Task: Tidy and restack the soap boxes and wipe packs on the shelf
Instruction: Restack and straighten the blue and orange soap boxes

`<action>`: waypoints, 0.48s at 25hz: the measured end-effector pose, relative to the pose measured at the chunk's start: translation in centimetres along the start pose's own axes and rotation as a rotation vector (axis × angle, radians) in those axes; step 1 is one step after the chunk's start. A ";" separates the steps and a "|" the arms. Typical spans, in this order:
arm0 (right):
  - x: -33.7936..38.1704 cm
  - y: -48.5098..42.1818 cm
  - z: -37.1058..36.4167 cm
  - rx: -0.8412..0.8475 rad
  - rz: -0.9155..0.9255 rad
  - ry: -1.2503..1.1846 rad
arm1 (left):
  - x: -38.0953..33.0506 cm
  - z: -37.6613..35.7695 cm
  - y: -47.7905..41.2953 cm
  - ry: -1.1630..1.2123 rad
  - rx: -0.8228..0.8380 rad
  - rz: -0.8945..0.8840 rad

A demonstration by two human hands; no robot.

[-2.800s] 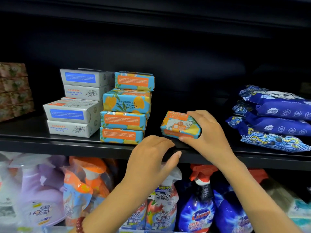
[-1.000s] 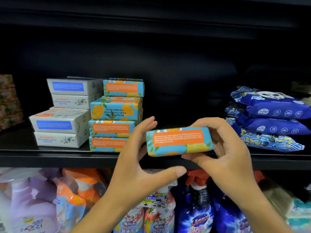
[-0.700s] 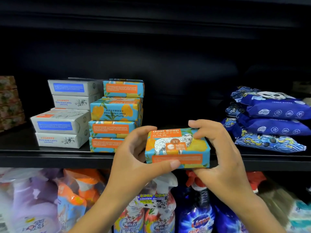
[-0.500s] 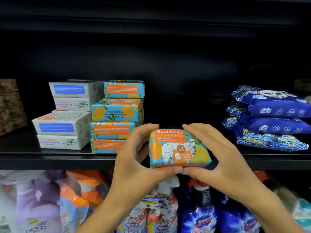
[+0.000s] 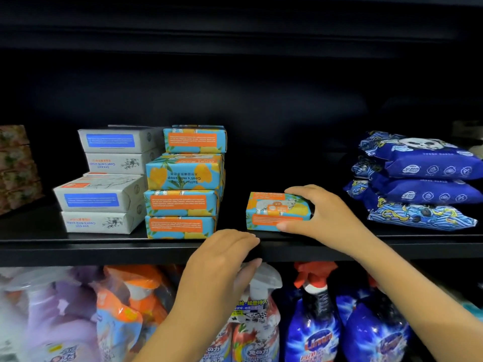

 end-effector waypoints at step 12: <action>1.5 0.9 -0.9 -0.165 0.139 0.250 | 1.3 -0.4 -0.4 0.042 0.062 -0.052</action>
Point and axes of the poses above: each hand's wrist, its own y-axis away from the middle knuckle, its own z-axis out of the back of the hand, x = y × z, the point moved 3 cm from there along -y, towards the middle knuckle, and after that the axes turned 6 degrees about x, right-handed, at the moved point
